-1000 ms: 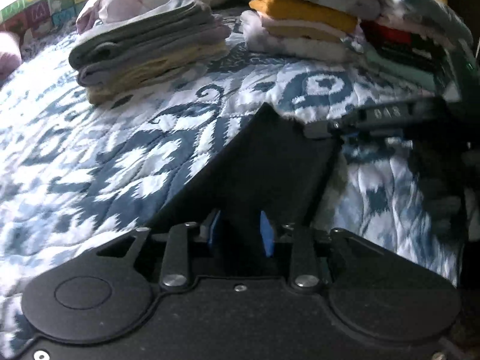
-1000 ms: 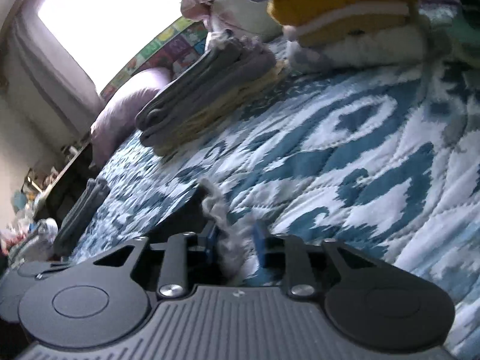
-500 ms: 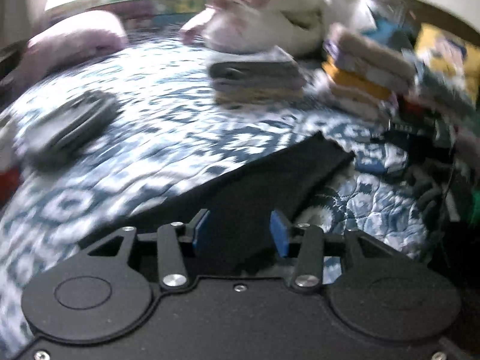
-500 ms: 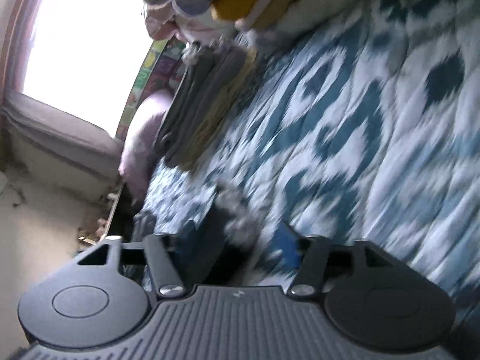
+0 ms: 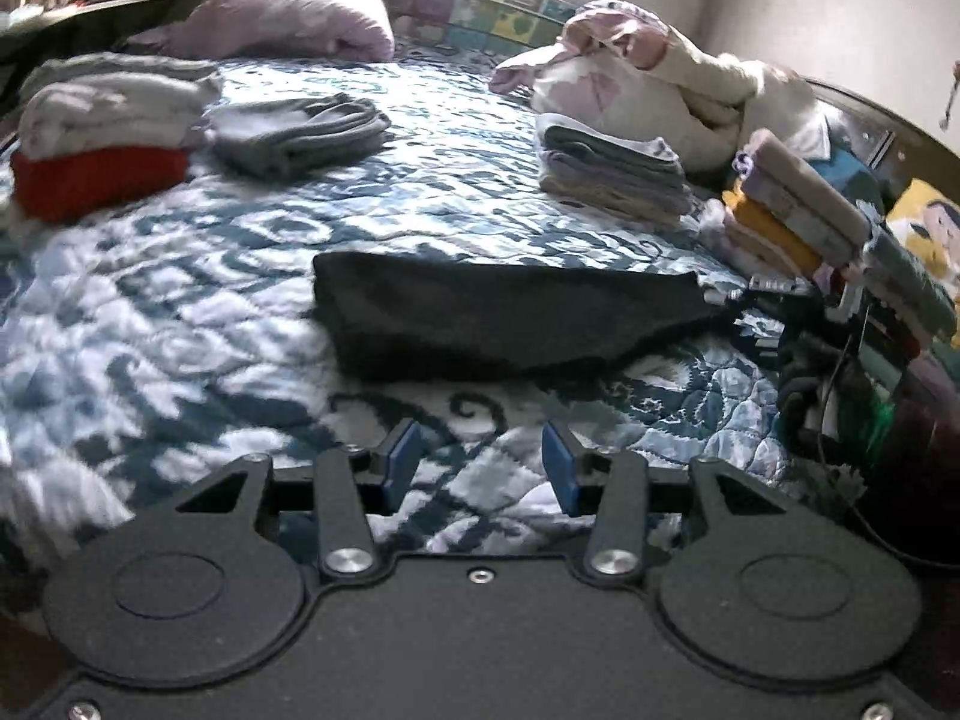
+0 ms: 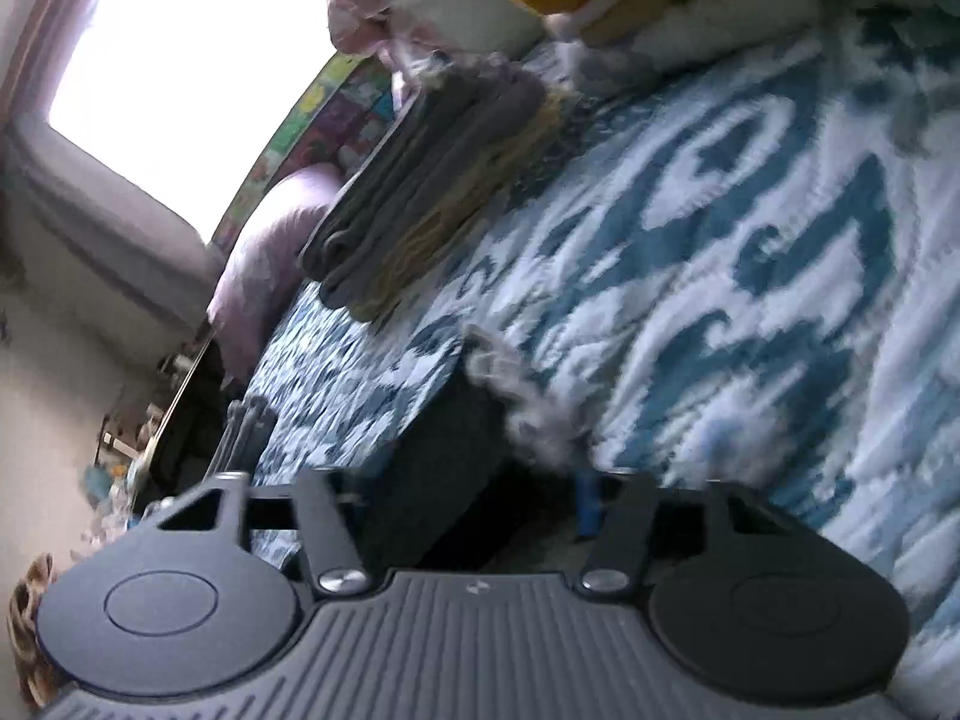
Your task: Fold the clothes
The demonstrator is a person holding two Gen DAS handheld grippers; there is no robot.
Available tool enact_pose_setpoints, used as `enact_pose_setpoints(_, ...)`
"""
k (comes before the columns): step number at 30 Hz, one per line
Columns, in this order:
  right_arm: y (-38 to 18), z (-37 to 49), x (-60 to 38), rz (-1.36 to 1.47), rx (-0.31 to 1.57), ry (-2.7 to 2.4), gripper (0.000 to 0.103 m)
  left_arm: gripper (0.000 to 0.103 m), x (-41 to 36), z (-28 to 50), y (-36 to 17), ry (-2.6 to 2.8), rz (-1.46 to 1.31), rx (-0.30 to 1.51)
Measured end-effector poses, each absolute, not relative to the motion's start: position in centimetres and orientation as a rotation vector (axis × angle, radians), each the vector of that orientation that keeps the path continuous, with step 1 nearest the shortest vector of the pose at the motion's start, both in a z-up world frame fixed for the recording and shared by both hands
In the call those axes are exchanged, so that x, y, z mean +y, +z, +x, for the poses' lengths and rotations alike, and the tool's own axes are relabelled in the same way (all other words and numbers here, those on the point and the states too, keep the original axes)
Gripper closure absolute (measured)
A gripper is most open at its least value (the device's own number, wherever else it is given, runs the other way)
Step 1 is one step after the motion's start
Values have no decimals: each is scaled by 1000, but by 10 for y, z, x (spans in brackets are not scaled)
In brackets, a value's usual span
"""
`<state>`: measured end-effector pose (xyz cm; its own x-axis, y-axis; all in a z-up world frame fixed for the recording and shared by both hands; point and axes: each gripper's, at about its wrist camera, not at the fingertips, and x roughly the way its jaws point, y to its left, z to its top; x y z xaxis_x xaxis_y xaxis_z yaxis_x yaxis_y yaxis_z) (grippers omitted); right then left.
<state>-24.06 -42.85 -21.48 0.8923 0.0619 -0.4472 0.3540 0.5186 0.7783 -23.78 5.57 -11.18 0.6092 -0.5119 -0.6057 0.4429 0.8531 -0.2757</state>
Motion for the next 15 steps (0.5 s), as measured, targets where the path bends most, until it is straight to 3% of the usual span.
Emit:
enact_pose_setpoints(1,-221,-242,-430,1058,447,-191,80,59,57,-238,-113,-549,-114,734)
enact_pose_setpoints(3,-230,-245,-432,1114,436,-207,89,59,59,-236,-116,-549,-134,737)
enact_pose_setpoints(11,-195,-248,-426,1073,375,-160,91,59,34,-180,-114,-570,-159,637)
enact_pose_setpoints(15,-171,-245,-422,1017,360,-136,91,60,16,-127,-142,-550,-120,632)
